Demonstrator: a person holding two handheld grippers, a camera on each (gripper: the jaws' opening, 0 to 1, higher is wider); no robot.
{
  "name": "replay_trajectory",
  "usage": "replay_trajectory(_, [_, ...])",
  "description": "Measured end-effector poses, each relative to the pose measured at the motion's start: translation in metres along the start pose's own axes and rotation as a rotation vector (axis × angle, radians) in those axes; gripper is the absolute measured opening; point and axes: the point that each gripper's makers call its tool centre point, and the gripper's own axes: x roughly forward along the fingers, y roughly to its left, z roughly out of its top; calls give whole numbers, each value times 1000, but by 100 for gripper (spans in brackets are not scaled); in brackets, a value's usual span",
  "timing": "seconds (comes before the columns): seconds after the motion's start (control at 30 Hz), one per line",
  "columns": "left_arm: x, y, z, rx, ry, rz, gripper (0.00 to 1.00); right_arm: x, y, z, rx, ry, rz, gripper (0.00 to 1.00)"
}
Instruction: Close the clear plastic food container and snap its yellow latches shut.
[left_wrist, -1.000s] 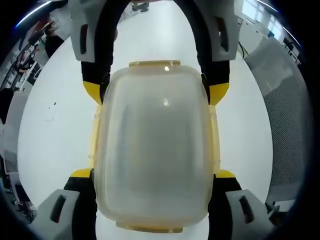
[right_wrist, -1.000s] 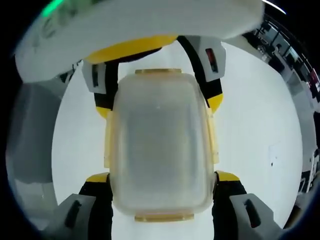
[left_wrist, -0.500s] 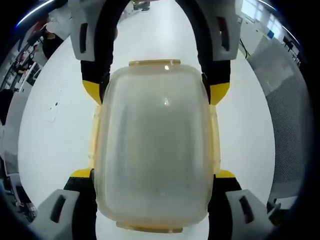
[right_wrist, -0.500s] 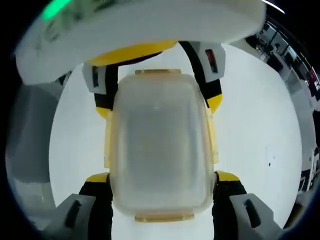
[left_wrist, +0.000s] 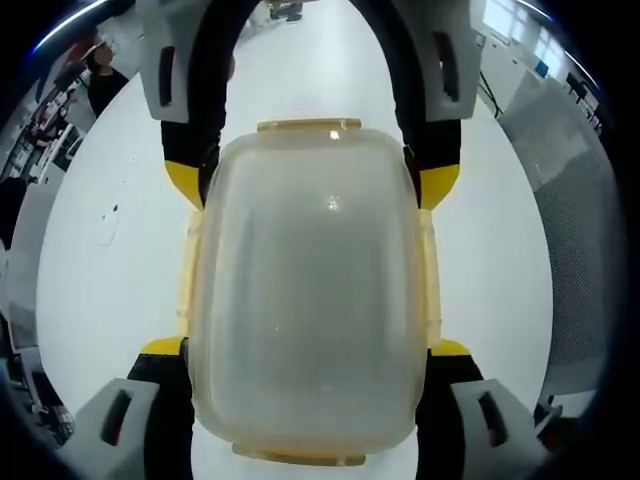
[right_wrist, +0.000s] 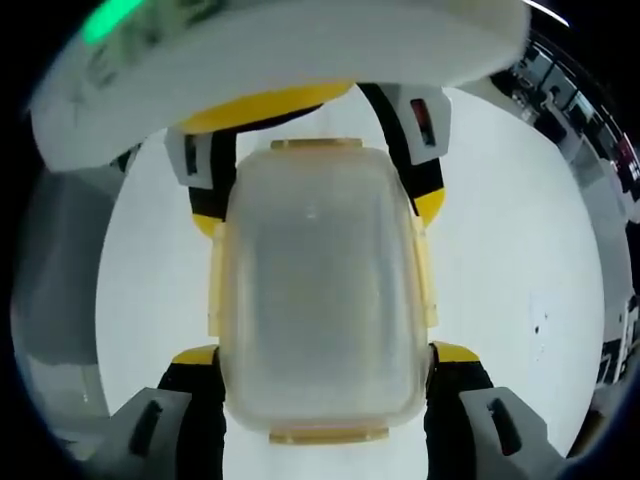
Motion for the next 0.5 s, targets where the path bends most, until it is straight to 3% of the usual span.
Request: replay_trajectory(0.5, [1, 3, 1, 0, -3, 1, 94, 1, -2, 0, 3, -2, -2, 84])
